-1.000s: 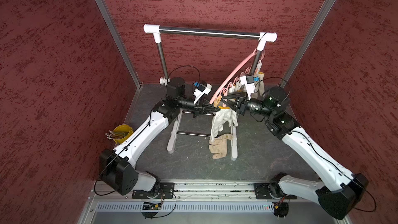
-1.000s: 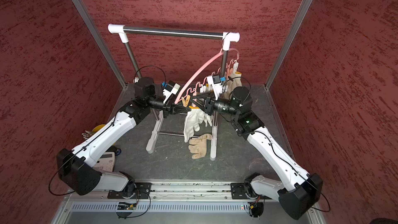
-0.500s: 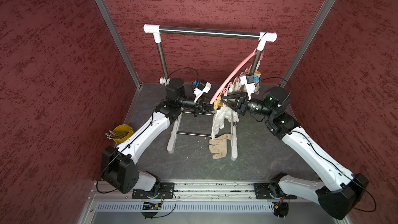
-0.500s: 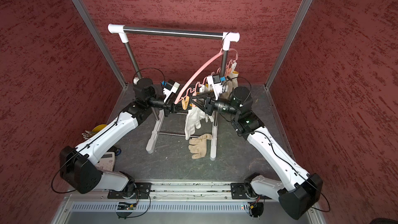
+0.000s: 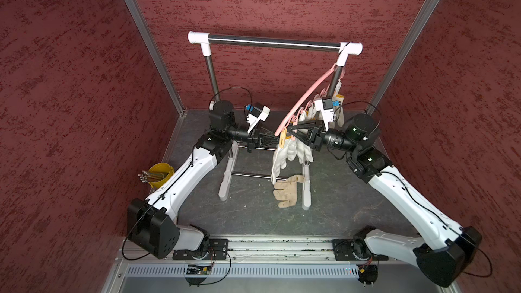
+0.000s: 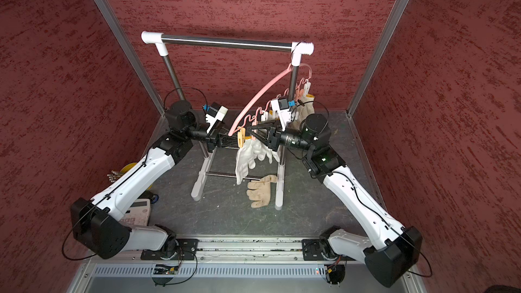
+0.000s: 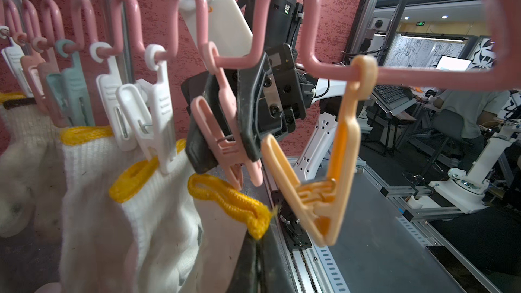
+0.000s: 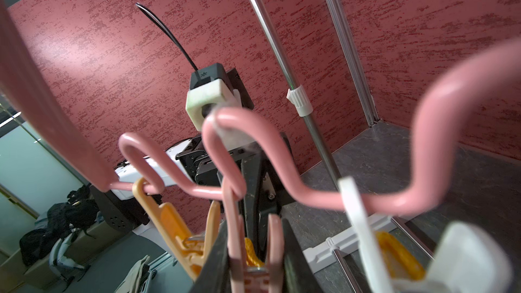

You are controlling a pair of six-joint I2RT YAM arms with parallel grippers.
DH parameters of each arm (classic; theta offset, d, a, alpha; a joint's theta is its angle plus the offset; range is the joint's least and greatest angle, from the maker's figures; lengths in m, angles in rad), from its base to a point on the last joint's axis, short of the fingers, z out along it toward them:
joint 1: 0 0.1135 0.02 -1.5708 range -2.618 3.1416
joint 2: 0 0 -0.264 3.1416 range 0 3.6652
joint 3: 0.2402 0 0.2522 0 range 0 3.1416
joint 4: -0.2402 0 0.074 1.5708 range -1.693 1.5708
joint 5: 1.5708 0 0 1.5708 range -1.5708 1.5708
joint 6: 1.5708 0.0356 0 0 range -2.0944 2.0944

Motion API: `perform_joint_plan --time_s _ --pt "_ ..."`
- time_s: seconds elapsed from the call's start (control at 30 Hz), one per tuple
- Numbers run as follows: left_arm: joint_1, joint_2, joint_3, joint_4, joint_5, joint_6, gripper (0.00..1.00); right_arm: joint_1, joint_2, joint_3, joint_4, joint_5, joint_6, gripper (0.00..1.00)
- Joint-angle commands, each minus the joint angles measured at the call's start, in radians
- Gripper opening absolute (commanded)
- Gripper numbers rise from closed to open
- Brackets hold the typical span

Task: Clip the gloves onto a hanger to dry
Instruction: Clamp the glove onto the hanger.

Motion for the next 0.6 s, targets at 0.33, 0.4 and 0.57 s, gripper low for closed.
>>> perform_joint_plan --time_s 0.33,0.4,0.57 --pt "-0.009 -0.002 0.049 -0.093 0.086 0.048 0.00 -0.025 0.013 0.010 0.122 0.030 0.034 0.09" --pt "-0.012 -0.001 0.047 -0.095 0.093 0.049 0.00 -0.025 0.017 0.012 0.126 0.029 0.036 0.09" --pt "-0.019 0.017 0.058 -0.086 0.091 0.047 0.00 -0.025 0.022 0.014 0.129 0.023 0.040 0.09"
